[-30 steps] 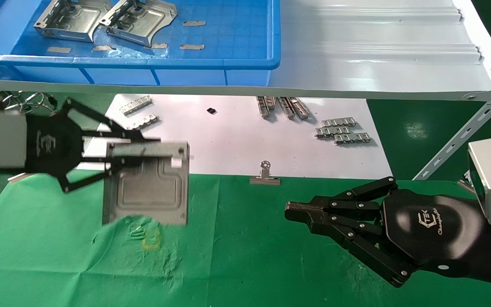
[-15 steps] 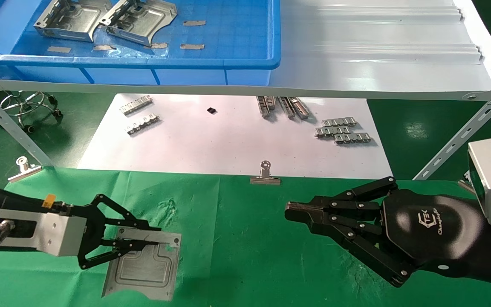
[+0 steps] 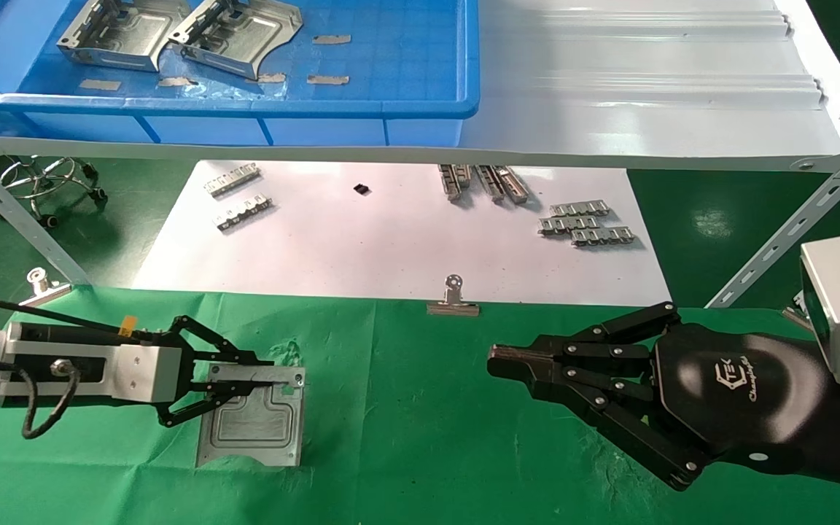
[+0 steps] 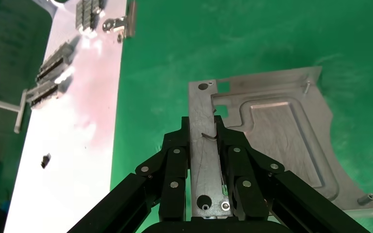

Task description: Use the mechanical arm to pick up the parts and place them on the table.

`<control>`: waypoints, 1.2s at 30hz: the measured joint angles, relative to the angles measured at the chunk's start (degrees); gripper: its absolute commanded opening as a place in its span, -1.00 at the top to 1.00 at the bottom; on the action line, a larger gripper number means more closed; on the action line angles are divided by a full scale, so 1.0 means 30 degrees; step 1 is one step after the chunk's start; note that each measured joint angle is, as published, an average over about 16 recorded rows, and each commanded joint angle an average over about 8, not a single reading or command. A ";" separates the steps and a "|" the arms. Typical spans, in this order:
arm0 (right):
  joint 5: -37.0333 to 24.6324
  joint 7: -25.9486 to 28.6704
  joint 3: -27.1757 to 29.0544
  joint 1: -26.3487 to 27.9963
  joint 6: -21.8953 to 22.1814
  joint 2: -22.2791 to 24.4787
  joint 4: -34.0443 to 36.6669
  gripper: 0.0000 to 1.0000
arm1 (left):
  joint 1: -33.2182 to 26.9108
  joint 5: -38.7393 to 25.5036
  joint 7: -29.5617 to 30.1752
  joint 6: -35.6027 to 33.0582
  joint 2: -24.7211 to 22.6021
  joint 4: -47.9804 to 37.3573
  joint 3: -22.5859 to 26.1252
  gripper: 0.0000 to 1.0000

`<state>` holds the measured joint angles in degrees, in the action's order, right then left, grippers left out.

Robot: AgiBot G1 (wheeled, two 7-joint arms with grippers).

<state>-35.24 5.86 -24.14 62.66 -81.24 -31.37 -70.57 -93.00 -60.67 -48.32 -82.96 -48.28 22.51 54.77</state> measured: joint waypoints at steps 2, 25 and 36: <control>0.0000 0.0000 0.0000 0.0000 0.0000 0.0000 0.0000 1.00 | 0.0014 -0.0046 -0.0258 0.0129 -0.0152 -0.0356 0.0007 0.25; 0.0000 0.0000 0.0000 0.0000 0.0000 0.0000 0.0000 1.00 | -0.0329 0.0391 0.0137 -0.0801 -0.0694 -0.2990 -0.0199 -1.00; 0.0000 0.0000 0.0000 0.0000 0.0000 0.0000 0.0000 -1.00 | 0.0149 0.1403 0.3830 -0.2205 -0.0180 -0.2258 -0.1223 -1.00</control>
<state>-35.24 5.85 -24.14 62.66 -81.24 -31.37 -70.57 -92.55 -56.46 -36.83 -89.58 -48.83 15.74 51.10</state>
